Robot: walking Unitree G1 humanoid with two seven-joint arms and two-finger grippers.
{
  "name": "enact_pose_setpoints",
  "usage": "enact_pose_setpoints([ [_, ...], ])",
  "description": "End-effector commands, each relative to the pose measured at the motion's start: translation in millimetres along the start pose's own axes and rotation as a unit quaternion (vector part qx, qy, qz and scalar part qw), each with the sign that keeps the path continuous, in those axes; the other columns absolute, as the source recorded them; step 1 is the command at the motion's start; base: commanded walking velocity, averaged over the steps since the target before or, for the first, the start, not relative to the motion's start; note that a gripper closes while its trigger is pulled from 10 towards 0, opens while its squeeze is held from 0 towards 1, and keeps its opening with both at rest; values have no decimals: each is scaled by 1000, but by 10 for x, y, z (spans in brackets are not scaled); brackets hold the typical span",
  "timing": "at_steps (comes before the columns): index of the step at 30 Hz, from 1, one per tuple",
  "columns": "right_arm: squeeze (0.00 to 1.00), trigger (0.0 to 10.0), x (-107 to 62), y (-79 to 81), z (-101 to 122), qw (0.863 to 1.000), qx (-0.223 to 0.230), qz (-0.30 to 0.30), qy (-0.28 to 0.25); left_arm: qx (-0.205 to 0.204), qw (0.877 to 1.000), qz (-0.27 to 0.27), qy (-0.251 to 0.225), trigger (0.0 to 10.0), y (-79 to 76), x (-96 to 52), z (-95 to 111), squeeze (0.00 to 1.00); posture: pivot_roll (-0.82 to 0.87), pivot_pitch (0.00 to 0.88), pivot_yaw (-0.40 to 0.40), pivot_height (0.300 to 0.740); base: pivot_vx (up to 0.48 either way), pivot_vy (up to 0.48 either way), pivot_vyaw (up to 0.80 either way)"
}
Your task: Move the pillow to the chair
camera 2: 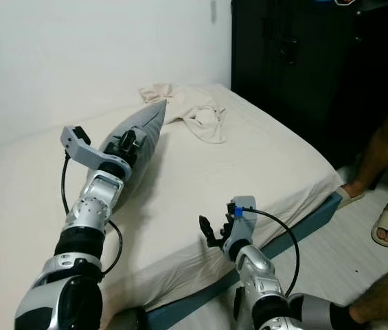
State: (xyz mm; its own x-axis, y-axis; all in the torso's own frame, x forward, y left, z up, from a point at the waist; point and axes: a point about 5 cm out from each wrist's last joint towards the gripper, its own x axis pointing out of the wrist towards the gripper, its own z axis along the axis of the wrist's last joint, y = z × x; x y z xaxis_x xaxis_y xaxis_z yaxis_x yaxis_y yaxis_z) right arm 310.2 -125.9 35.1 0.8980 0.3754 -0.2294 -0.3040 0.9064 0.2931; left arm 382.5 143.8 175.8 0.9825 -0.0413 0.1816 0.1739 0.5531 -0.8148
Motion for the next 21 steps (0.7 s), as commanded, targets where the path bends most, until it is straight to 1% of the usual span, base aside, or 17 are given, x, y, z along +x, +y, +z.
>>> enact_pose_setpoints([
  [1,0,10000,0,7,-30,1000,4,0,2,9,1000,-16,-13,10000,-93,38,49,0,-110,0,86,620,0,0,0],
  [5,0,10000,-4,3,-32,1000,3,-1,0,7,1000,-16,-11,10000,-96,37,37,0,-111,0,85,620,0,0,0],
  [6,0,10000,-16,24,-4,1000,16,16,-19,7,1000,-16,-8,10000,-91,31,20,0,-113,0,85,625,0,0,0],
  [11,0,10000,-19,15,-2,999,16,21,-19,13,1000,-17,-7,10000,-91,24,6,0,-115,0,85,645,0,0,0],
  [13,0,10000,-18,3,6,1000,15,20,-19,24,999,-20,-10,10000,-91,27,26,0,-117,0,86,660,0,0,0],
  [17,0,10000,-8,1,22,999,15,20,-21,30,999,-21,-16,10000,-96,46,75,0,-117,0,84,670,0,0,0],
  [18,0,10000,4,-5,45,999,15,19,-23,36,999,-24,-22,10000,-114,68,119,0,-116,0,84,680,0,0,0],
  [21,0,10000,15,-19,70,999,14,20,-24,43,998,-25,-26,10000,-132,84,142,0,-117,0,83,695,0,0,0],
])
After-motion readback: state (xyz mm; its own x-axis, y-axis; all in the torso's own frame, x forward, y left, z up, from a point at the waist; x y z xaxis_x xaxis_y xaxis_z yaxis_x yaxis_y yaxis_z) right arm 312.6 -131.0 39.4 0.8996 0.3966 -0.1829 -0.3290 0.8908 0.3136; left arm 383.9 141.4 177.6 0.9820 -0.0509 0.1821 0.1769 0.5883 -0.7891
